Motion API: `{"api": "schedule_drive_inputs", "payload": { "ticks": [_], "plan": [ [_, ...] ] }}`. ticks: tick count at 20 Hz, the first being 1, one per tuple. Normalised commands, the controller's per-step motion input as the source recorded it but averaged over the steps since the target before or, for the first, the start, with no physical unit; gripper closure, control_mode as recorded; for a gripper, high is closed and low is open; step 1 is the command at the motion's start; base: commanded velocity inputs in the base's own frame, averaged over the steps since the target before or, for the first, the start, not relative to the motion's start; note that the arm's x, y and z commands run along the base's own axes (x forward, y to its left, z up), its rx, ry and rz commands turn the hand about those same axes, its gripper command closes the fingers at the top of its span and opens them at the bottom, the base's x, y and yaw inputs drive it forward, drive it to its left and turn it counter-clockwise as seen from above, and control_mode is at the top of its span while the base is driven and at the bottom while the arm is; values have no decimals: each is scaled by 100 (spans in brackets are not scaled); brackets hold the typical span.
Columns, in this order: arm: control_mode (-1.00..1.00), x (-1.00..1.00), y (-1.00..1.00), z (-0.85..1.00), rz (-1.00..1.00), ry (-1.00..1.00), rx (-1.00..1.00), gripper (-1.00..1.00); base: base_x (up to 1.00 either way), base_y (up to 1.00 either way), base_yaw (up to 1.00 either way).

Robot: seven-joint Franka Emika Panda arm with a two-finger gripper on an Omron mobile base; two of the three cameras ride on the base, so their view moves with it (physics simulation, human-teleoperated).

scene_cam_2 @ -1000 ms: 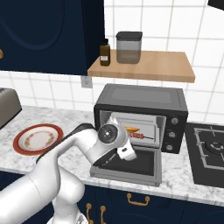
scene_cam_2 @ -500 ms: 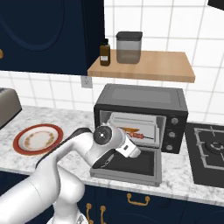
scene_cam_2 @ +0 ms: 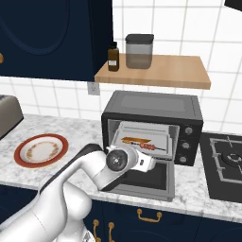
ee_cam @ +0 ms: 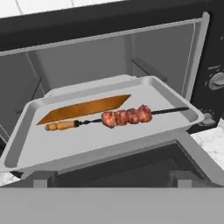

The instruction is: Pick up the kebab skewer and baguette bread, and place them inside the toaster oven. Close the toaster oven door and start by setting the timer.

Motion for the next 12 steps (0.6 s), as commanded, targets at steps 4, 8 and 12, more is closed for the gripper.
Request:
{"api": "schedule_drive_inputs", "payload": {
  "ticks": [4,8,12],
  "plan": [
    [-100,-3,0,0,11,0,-23,-100,0,0,0],
    [-100,0,0,0,3,-2,-13,-100,0,0,0],
    [-100,0,0,0,0,-9,-3,-100,0,0,0]
  ]
}}
